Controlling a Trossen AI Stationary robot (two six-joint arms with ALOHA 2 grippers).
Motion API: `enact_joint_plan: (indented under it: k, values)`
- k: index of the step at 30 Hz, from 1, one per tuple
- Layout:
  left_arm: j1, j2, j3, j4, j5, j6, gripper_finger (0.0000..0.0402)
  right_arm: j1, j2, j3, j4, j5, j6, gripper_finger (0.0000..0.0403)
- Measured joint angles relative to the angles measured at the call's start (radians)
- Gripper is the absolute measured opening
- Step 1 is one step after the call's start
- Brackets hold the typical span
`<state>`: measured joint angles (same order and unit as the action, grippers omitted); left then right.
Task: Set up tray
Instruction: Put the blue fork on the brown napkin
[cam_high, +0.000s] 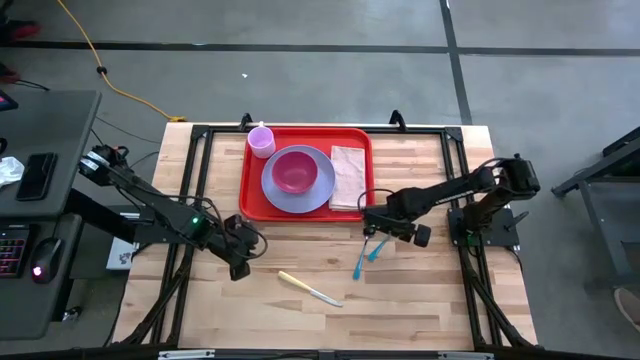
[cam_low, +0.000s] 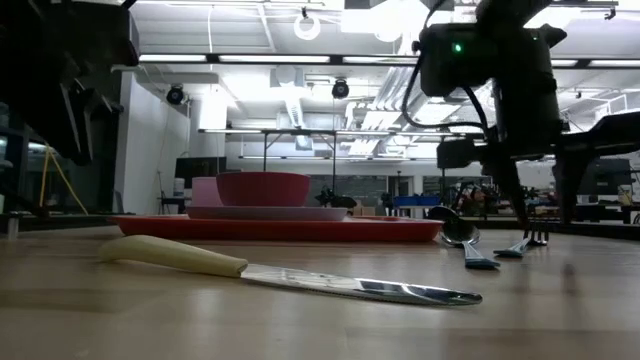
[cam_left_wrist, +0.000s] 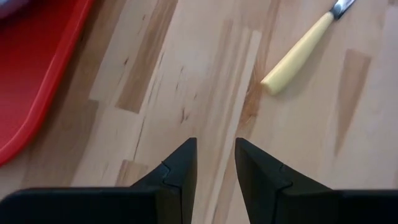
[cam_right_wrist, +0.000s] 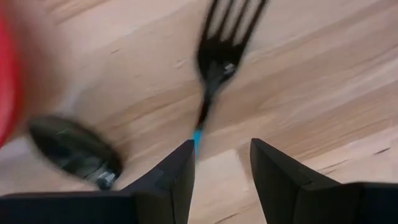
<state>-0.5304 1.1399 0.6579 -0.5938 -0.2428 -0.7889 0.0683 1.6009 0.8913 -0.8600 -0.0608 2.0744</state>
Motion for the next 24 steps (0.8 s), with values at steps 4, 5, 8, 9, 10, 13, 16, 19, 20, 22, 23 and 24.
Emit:
enact_joint_plan:
  k: [4, 5, 8, 9, 10, 13, 16, 19, 20, 22, 23, 24]
  values:
    - [0.0, -0.007, 0.0, -0.023, -0.004, -0.011, 0.0138, -0.018, 0.0, -0.026, 0.019, 0.002, 0.012, 0.0134]
    - [0.0, -0.01, 0.0, -0.023, -0.007, -0.019, 0.0138, -0.025, 0.0, -0.033, 0.029, 0.005, 0.012, 0.0134]
    - [0.0, -0.012, 0.0, -0.043, -0.011, -0.028, 0.0138, -0.046, 0.0, -0.057, 0.093, 0.024, 0.01, 0.0134]
    - [0.0, -0.015, 0.0, -0.042, -0.013, -0.03, 0.0138, -0.053, 0.0, -0.065, 0.114, 0.03, 0.009, 0.0134]
    - [0.0, -0.017, 0.0, -0.041, -0.019, -0.031, 0.0138, -0.059, 0.0, -0.072, 0.13, 0.029, 0.008, 0.0134]
    - [0.0, -0.015, 0.0, -0.046, -0.024, -0.035, 0.0138, -0.075, -0.003, -0.089, 0.14, 0.026, 0.006, 0.0134]
    - [0.0, -0.015, 0.0, -0.046, -0.028, -0.048, 0.0138, -0.083, -0.004, -0.1, 0.153, 0.017, 0.006, 0.0134]
    - [0.0, -0.015, 0.0, -0.046, -0.035, -0.056, 0.0138, -0.082, -0.005, -0.117, 0.179, 0.011, -0.009, 0.0134]
    - [0.0, -0.015, 0.0, -0.045, -0.037, -0.059, 0.0138, -0.082, -0.005, -0.121, 0.188, 0.009, -0.011, 0.0134]
    - [0.0, -0.015, 0.0, -0.045, -0.039, -0.067, 0.0138, -0.082, -0.005, -0.13, 0.199, -0.002, -0.011, 0.0134]
    - [0.0, -0.015, 0.0, -0.045, -0.044, -0.074, 0.0138, -0.082, -0.005, -0.133, 0.2, -0.006, -0.011, 0.0134]
    - [0.0, -0.015, 0.0, -0.044, -0.047, -0.079, 0.0138, -0.082, -0.005, -0.135, 0.199, -0.007, -0.011, 0.0134]
